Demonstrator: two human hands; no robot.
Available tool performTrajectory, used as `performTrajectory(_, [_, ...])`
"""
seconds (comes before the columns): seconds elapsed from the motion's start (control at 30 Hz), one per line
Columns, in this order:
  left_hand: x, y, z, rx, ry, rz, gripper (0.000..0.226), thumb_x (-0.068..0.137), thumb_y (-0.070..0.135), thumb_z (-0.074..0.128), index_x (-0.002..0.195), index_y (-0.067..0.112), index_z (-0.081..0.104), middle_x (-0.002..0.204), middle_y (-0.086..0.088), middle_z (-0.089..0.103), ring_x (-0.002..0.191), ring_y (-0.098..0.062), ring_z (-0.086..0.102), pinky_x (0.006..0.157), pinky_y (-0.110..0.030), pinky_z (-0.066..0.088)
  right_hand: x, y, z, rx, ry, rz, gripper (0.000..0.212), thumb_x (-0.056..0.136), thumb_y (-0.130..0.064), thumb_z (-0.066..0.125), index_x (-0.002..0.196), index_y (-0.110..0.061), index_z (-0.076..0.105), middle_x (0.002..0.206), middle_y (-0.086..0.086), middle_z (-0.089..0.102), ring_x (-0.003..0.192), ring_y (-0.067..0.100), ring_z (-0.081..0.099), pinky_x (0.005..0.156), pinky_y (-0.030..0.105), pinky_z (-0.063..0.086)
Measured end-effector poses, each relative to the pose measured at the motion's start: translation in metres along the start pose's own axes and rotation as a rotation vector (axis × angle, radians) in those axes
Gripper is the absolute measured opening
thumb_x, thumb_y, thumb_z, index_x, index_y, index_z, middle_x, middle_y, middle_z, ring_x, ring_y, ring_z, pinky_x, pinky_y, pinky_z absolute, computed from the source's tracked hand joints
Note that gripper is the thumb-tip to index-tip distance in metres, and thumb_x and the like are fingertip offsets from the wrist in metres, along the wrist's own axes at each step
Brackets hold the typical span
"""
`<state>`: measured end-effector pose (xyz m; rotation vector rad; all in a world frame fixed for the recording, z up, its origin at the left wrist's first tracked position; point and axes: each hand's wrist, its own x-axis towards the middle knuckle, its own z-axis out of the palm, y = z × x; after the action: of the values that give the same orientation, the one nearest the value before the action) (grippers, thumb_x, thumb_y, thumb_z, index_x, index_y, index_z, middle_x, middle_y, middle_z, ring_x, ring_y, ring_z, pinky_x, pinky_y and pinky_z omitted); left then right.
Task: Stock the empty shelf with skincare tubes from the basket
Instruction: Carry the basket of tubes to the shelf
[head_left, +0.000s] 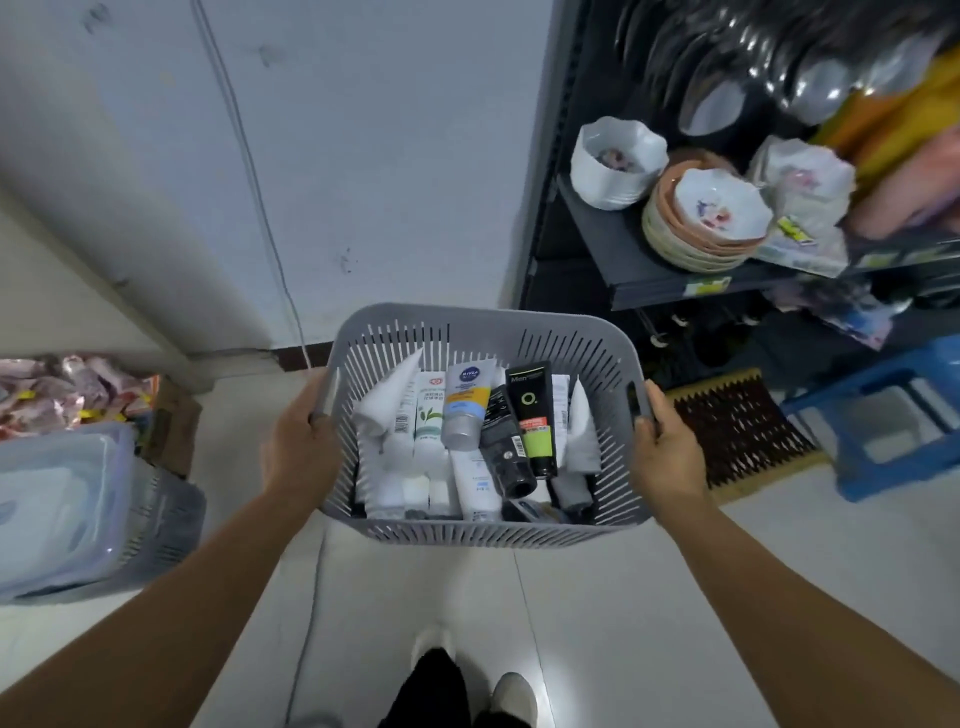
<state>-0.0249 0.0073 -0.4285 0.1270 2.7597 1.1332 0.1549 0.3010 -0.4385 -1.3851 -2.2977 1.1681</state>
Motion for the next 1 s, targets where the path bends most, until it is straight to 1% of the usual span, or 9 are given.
performTrajectory(0.07, [-0.013, 0.011, 0.006, -0.008, -0.029, 0.007, 0.054, 0.092, 0.008, 0.038, 0.138, 0.035, 0.046, 0.104, -0.008, 0.067, 0.071, -0.022, 0.058, 0.058, -0.026, 0.044, -0.01, 0.013, -0.018, -0.003, 0.045, 0.028, 0.049, 0.099, -0.018, 0.039, 0.143, -0.04, 0.04, 0.12, 0.007, 0.065, 0.092, 0.024, 0.057, 0.085, 0.036, 0.046])
performTrajectory(0.13, [-0.023, 0.024, 0.013, -0.025, -0.077, 0.053, 0.055, 0.09, 0.013, 0.036, 0.14, 0.033, 0.044, 0.118, -0.011, 0.065, 0.091, -0.028, 0.061, 0.074, -0.033, 0.048, -0.022, 0.024, -0.036, -0.002, 0.092, 0.06, 0.05, 0.098, -0.018, 0.039, 0.14, -0.045, 0.041, 0.114, 0.006, 0.066, 0.086, 0.021, 0.055, 0.079, 0.033, 0.045])
performTrajectory(0.27, [-0.035, 0.054, 0.024, 0.022, -0.148, 0.158, 0.067, 0.077, 0.025, 0.028, 0.143, 0.029, 0.042, 0.122, -0.017, 0.063, 0.102, -0.038, 0.059, 0.089, -0.042, 0.047, -0.045, 0.044, -0.067, 0.015, 0.179, 0.161, 0.049, 0.099, -0.021, 0.04, 0.14, -0.047, 0.04, 0.121, 0.003, 0.065, 0.097, 0.025, 0.059, 0.079, 0.03, 0.042])
performTrajectory(0.47, [-0.052, 0.099, 0.053, 0.0, -0.289, 0.334, 0.056, 0.094, 0.007, 0.036, 0.144, 0.03, 0.039, 0.112, -0.021, 0.066, 0.095, -0.042, 0.061, 0.084, -0.045, 0.049, -0.081, 0.078, -0.117, 0.073, 0.341, 0.287, 0.043, 0.1, -0.028, 0.04, 0.14, -0.046, 0.041, 0.126, 0.004, 0.063, 0.106, 0.028, 0.061, 0.082, 0.033, 0.046])
performTrajectory(0.57, [-0.067, 0.134, 0.073, -0.008, -0.329, 0.424, 0.055, 0.092, 0.006, 0.039, 0.141, 0.03, 0.043, 0.122, -0.012, 0.064, 0.097, -0.037, 0.061, 0.084, -0.043, 0.049, -0.097, 0.096, -0.147, 0.093, 0.437, 0.339, 0.042, 0.1, -0.027, 0.04, 0.137, -0.046, 0.044, 0.117, 0.006, 0.066, 0.096, 0.028, 0.062, 0.078, 0.034, 0.048])
performTrajectory(0.67, [-0.084, 0.168, 0.099, -0.023, -0.39, 0.467, 0.053, 0.093, 0.007, 0.041, 0.143, 0.025, 0.043, 0.138, -0.008, 0.054, 0.116, -0.033, 0.056, 0.097, -0.043, 0.045, -0.111, 0.116, -0.179, 0.105, 0.53, 0.392, 0.041, 0.099, -0.027, 0.04, 0.134, -0.047, 0.047, 0.108, 0.004, 0.069, 0.087, 0.026, 0.063, 0.071, 0.033, 0.048])
performTrajectory(0.8, [-0.113, 0.217, 0.137, -0.044, -0.498, 0.524, 0.054, 0.094, 0.008, 0.041, 0.144, 0.03, 0.04, 0.135, -0.007, 0.056, 0.106, -0.039, 0.06, 0.089, -0.045, 0.048, -0.12, 0.148, -0.224, 0.12, 0.639, 0.472, 0.043, 0.098, -0.025, 0.039, 0.134, -0.047, 0.047, 0.101, 0.003, 0.069, 0.08, 0.026, 0.062, 0.067, 0.033, 0.048])
performTrajectory(0.87, [-0.133, 0.247, 0.161, -0.031, -0.525, 0.563, 0.054, 0.094, 0.008, 0.041, 0.144, 0.029, 0.04, 0.136, -0.006, 0.056, 0.112, -0.033, 0.058, 0.094, -0.044, 0.047, -0.124, 0.166, -0.251, 0.13, 0.678, 0.504, 0.043, 0.098, -0.024, 0.039, 0.134, -0.046, 0.048, 0.098, 0.002, 0.066, 0.079, 0.026, 0.06, 0.068, 0.035, 0.047])
performTrajectory(1.0, [-0.173, 0.3, 0.219, -0.012, -0.572, 0.592, 0.054, 0.092, 0.01, 0.042, 0.142, 0.032, 0.043, 0.129, -0.007, 0.061, 0.095, -0.027, 0.062, 0.084, -0.038, 0.051, -0.117, 0.21, -0.307, 0.134, 0.724, 0.558, 0.043, 0.098, -0.024, 0.039, 0.136, -0.045, 0.047, 0.102, 0.006, 0.066, 0.08, 0.027, 0.058, 0.069, 0.036, 0.047])
